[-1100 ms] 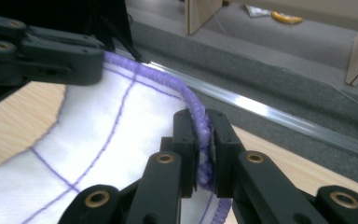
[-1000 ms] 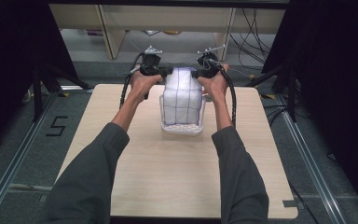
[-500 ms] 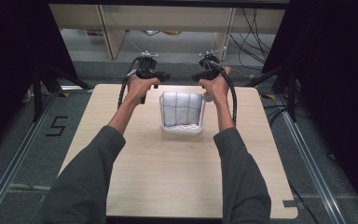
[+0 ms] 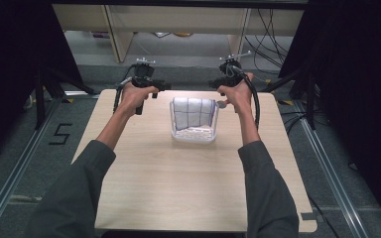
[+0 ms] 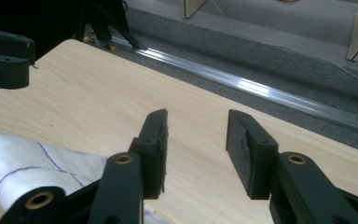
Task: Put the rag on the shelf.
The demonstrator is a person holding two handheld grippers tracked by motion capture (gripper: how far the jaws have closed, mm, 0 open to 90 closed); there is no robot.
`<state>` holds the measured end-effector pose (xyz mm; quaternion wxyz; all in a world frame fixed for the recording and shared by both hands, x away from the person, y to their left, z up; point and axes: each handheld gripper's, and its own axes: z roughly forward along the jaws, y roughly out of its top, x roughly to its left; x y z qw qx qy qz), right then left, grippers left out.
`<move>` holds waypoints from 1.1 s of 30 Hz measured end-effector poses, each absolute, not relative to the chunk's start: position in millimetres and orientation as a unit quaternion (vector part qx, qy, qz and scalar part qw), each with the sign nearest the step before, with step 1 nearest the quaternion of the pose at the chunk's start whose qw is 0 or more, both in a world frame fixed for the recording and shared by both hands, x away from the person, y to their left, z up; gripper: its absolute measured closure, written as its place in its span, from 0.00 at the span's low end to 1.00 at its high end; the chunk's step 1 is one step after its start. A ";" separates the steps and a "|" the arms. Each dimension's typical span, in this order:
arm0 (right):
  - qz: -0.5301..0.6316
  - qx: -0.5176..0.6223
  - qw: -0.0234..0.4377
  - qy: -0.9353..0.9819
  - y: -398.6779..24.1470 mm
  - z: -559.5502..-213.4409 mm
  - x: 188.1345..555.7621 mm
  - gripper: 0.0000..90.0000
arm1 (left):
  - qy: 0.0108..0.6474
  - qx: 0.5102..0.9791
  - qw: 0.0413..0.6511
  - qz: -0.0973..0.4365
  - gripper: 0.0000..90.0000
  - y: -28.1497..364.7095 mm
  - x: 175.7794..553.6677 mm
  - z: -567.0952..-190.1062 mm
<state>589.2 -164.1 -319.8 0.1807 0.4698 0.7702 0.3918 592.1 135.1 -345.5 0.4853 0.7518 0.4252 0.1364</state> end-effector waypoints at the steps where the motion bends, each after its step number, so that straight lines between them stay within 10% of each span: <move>1: 0.398 0.471 0.174 0.768 -165.4 -319.6 587.1 0.64 | 0.424 0.753 0.485 0.133 0.62 137.2 590.7 -345.0; 33: 0.428 0.437 0.175 0.772 -167.2 -313.2 519.3 0.37 | 0.386 0.763 0.505 0.116 0.37 158.9 514.2 -346.4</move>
